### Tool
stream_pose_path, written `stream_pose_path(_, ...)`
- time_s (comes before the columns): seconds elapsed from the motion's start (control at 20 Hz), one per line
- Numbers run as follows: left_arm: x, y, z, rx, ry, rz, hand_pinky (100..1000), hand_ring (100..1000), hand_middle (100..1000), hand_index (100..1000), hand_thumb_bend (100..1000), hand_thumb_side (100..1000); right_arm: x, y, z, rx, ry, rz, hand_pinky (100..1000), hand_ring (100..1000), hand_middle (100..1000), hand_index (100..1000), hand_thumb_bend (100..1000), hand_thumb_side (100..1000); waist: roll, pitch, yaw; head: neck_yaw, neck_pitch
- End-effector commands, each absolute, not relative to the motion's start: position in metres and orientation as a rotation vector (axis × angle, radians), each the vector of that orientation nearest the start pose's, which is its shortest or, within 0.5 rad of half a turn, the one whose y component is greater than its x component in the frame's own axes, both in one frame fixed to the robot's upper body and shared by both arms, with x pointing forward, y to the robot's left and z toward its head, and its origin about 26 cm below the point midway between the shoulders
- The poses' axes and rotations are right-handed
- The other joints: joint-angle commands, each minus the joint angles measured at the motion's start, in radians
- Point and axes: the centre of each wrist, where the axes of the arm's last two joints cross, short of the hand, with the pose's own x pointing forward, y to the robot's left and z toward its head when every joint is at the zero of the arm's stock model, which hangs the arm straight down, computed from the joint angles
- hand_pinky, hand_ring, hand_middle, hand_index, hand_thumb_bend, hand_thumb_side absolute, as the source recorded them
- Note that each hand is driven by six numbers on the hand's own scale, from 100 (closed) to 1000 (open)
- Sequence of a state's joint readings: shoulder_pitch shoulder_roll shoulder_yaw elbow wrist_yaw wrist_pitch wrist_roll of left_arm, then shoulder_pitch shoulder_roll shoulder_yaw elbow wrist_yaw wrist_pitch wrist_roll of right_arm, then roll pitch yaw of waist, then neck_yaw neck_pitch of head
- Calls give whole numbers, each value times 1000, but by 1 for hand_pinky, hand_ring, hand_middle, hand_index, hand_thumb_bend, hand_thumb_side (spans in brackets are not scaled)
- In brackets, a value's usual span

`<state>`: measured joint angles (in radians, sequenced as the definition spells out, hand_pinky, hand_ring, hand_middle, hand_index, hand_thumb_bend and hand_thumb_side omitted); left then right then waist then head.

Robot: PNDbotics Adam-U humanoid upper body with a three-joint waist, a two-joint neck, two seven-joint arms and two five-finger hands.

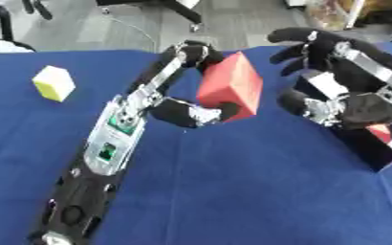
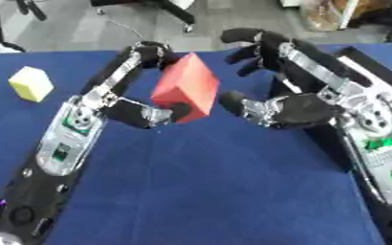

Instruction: Pick up the objects with one hand, pass them to the other hand, and then place them into the box on the other side of the table.

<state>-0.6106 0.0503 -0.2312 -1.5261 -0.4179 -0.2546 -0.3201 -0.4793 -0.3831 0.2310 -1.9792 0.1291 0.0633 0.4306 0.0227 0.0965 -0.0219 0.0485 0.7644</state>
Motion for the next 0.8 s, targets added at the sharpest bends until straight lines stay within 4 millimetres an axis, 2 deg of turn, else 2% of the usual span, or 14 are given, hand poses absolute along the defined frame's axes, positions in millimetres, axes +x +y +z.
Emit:
stream_pose_path(0.05,381,111,167,37,-2218,-1154,550,480,498,608,447,392,305,-195,238,18,-2123,1251,749,831,912,943,413,516,-17,-30,1,-6,6)
stream_pose_path(0.35,383,105,162,78,-2211,-1175,551,480,499,609,442,387,304,-196,237,38,-2108,1279,749,831,912,943,410,518,-18,-30,0,-9,6)
stream_pose_path(0.8,381,99,166,94,-2249,-1194,555,482,500,611,435,391,304,-197,237,64,-2055,1320,747,833,915,945,404,515,-19,-31,-2,-12,6)
